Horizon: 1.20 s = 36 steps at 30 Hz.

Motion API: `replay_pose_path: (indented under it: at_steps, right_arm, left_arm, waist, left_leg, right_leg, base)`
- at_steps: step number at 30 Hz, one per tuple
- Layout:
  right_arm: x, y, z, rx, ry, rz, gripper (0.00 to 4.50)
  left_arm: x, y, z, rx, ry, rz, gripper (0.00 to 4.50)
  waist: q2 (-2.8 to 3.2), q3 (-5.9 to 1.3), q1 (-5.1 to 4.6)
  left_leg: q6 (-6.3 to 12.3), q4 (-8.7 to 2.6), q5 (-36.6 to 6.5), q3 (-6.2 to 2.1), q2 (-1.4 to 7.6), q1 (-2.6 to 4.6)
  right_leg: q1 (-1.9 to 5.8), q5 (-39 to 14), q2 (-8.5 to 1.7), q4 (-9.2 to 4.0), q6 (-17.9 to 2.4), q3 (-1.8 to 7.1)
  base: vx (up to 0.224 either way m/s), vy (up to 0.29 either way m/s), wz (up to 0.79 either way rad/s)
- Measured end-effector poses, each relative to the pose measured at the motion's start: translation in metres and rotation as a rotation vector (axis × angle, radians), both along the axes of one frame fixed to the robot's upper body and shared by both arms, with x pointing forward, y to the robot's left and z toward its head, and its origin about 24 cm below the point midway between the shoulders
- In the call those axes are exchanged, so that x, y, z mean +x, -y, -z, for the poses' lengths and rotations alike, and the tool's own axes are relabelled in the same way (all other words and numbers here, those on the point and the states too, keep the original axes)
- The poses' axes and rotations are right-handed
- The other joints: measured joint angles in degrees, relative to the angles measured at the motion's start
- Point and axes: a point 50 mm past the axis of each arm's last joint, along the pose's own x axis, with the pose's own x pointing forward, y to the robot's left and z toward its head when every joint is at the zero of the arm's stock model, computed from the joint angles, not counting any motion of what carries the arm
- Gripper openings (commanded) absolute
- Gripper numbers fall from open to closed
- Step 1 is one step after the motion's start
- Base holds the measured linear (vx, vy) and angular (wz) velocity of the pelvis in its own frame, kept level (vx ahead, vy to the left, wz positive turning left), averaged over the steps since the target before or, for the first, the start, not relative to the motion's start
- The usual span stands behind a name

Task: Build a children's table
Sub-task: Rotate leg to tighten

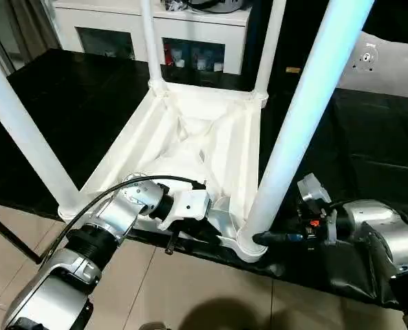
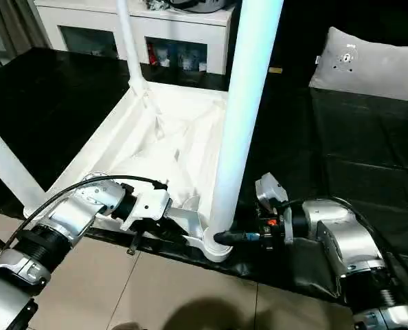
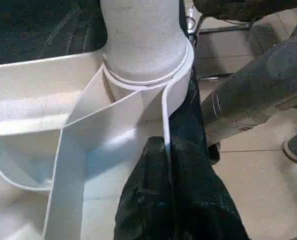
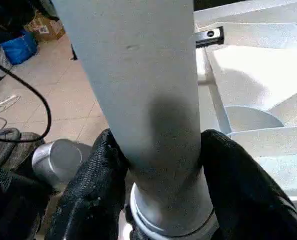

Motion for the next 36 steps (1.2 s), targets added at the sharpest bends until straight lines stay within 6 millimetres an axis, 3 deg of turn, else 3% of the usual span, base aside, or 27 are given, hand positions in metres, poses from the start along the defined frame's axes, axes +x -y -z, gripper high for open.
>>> replay_pose_path:
  at_steps: [5, 7, 12, 15, 19, 23, 24, 29, 36]
  right_arm:
    - [-0.005, -0.003, 0.006, 0.040, 0.004, 0.084, 1.93]
    - [-0.005, -0.006, 0.008, 0.057, 0.017, 0.201, 1.92]
    - [0.009, -0.017, 0.011, 0.040, 0.060, 0.536, 1.89]
    - [0.018, -0.025, 0.010, 0.041, 0.060, 0.764, 1.88]
    - [0.031, -0.034, 0.007, 0.016, 0.060, 1.009, 1.88]
    - [0.040, -0.038, 0.004, -0.014, 0.109, 1.125, 1.88]
    - [0.041, -0.040, 0.004, -0.001, 0.111, 1.140, 2.43]
    - [0.038, -0.038, 0.002, 0.038, 0.112, 1.146, 2.80]
    - [0.016, -0.012, 0.004, 0.049, 0.159, 0.968, 3.41]
  left_arm:
    - [0.002, 0.001, 0.001, -0.009, -0.024, -0.058, 0.00]
    - [0.006, 0.000, 0.003, -0.018, -0.030, -0.138, 0.00]
    - [0.019, 0.009, 0.006, -0.041, -0.020, -0.345, 0.00]
    - [0.028, 0.022, 0.007, -0.075, -0.021, -0.477, 0.00]
    - [0.037, 0.043, 0.008, -0.100, 0.000, -0.609, 0.00]
    - [0.039, 0.057, 0.006, -0.128, 0.027, -0.686, 0.00]
    - [0.040, 0.058, 0.006, -0.135, 0.026, -0.693, 0.00]
    - [0.039, 0.060, 0.004, -0.147, 0.028, -0.681, 0.00]
    - [0.035, 0.050, 0.005, -0.140, 0.049, -0.591, 0.00]
  waist:
    - [0.06, -0.02, 0.08]
    - [0.21, -0.09, -0.48]
    - [0.52, -0.18, -3.66]
    - [0.61, -0.13, -4.94]
    - [0.80, -0.14, -5.98]
    - [1.01, -0.17, -7.07]
    - [1.01, -0.17, -7.28]
    - [1.84, -0.33, -6.68]
    - [1.93, -0.29, -4.65]
  left_leg:
    - [-0.35, 0.01, -0.13, 0.00, 0.00, 0.04]
    - [-0.40, 0.03, -0.08, 0.00, -0.01, 0.07]
    - [-0.60, 0.04, 0.04, -0.12, -0.04, 0.15]
    - [-0.61, 0.06, 0.04, -0.23, -0.03, -0.01]
    - [-0.60, 0.05, 0.04, -0.29, -0.02, -0.14]
    - [-0.43, -0.08, -0.07, -0.30, -0.04, -0.33]
    - [-0.28, -0.09, -0.14, -0.28, -0.04, -0.34]
    - [0.31, -0.20, -0.36, -0.23, -0.05, -0.40]
    - [0.43, -0.02, -0.42, -0.13, -0.07, -0.43]
  right_leg:
    - [0.04, 0.01, 0.00, 0.02, -0.01, 0.01]
    - [0.06, 0.01, 0.00, 0.02, -0.01, 0.02]
    - [0.10, 0.02, 0.04, -0.19, 0.01, -0.16]
    - [0.11, 0.02, 0.09, -0.36, 0.02, -0.30]
    - [0.14, 0.05, 0.09, -0.71, 0.06, -0.45]
    - [0.13, 0.19, 0.08, -1.05, 0.19, -0.43]
    - [0.11, 0.33, 0.09, -1.03, 0.18, -0.38]
    - [-0.01, 0.07, 0.03, -0.73, -0.06, -0.35]
    - [-0.49, -0.39, -0.05, 0.25, -0.15, -0.20]
  base:
    - [0.000, 0.000, 0.00]
    - [0.000, 0.000, 0.00]
    - [0.000, 0.000, 0.00]
    - [0.000, 0.000, 0.00]
    - [0.000, 0.000, 0.00]
    - [0.014, 0.001, 0.01]
    - [0.057, 0.006, 0.03]
    - [0.048, -0.003, 0.02]
    - [0.000, 0.000, 0.00]
